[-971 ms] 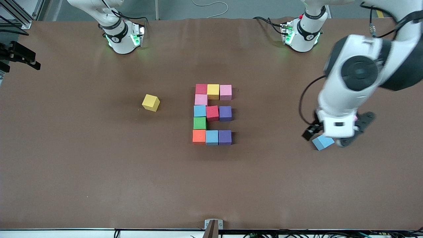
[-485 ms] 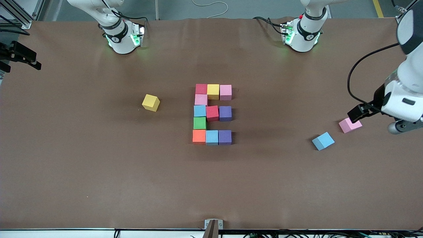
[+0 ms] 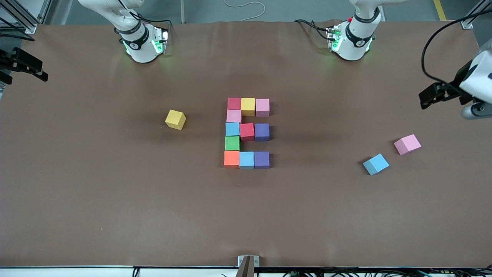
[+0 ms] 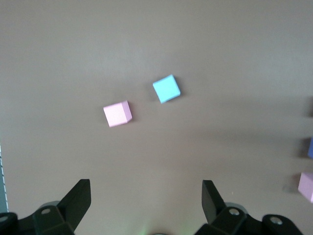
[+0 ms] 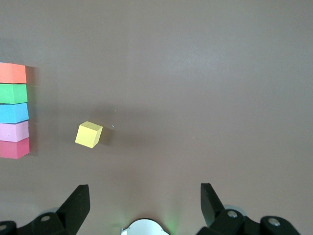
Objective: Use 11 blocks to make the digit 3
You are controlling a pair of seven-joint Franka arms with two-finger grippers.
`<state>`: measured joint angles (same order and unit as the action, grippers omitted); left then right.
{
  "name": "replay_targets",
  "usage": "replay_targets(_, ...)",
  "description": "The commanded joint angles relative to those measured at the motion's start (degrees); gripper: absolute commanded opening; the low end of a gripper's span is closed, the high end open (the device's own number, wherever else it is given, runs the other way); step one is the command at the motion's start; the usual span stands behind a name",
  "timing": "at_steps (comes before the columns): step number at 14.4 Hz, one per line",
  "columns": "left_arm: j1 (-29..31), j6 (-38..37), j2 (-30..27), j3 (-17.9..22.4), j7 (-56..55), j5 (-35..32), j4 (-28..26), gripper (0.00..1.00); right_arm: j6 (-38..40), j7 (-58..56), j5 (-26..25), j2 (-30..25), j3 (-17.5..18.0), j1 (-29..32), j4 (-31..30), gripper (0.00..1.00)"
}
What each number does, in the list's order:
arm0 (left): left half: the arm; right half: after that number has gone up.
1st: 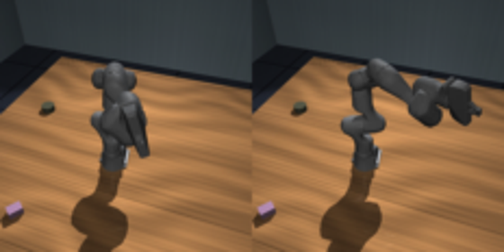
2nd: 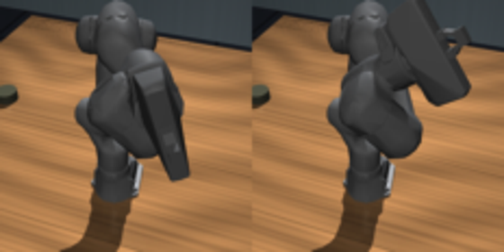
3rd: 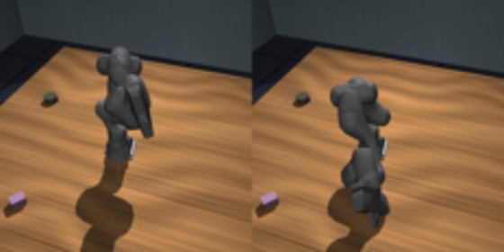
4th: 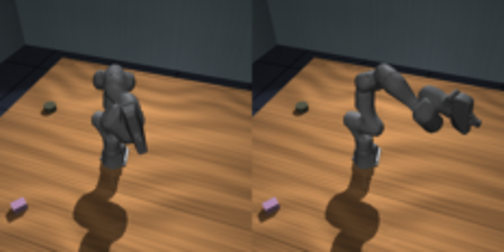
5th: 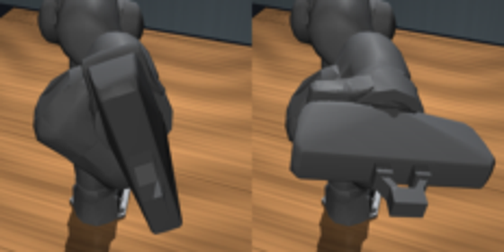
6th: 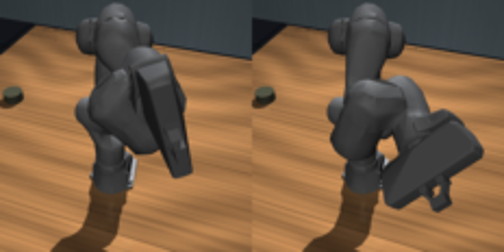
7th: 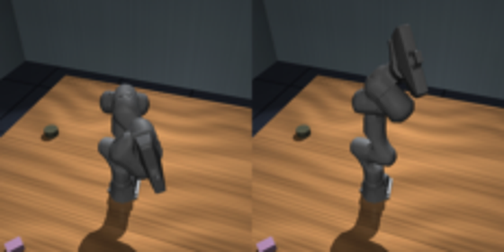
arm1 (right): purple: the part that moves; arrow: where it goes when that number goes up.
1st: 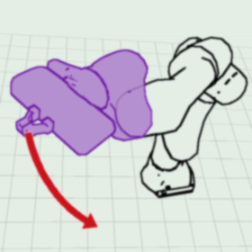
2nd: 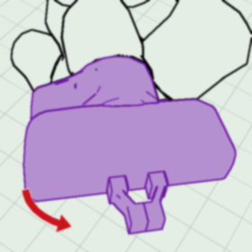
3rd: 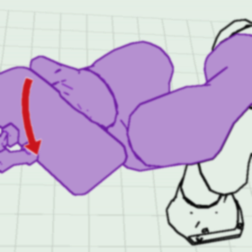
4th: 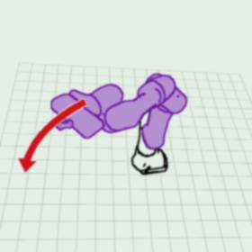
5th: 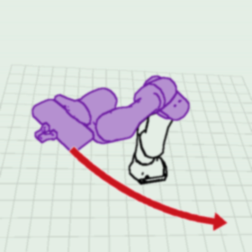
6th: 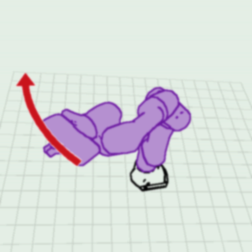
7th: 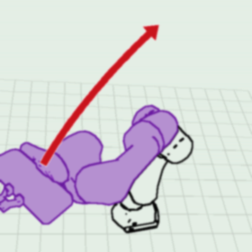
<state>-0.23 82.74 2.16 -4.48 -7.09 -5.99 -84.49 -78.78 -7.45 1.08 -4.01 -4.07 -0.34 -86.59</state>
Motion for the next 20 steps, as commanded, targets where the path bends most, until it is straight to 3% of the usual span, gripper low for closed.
replay_targets(1, -3.1, 0.9, -7.4, 4.2, 1.7, 1.9, -9.4, 1.0, -0.4, -0.6, -0.1, -1.2, 0.5, 0.5, -1.1, 1.0)
replay_targets(4, -6.2, 2.9, -11.9, 5.4, 1.6, 2.0, -14.2, 1.0, -0.4, -0.6, -0.1, -1.1, 0.5, 0.5, -1.0, 1.0)
replay_targets(8, -6.8, 1.6, -13.5, 6.1, 2.1, 5.3, -14.2, 1.0, -0.1, -0.6, -0.3, -1.1, 0.6, 0.5, -0.9, 1.0)
replay_targets(16, -7.0, 1.6, -7.9, 4.9, 1.7, 4.9, -5.0, 1.0, 0.2, -0.5, -0.3, -1.1, 0.6, 0.4, -1.0, 1.0)
replay_targets(20, -7.2, 1.5, -7.0, 5.0, 1.7, 4.3, -4.7, 1.0, 0.9, 2.2, 0.4, -1.3, 0.6, 0.4, -0.9, 1.0)
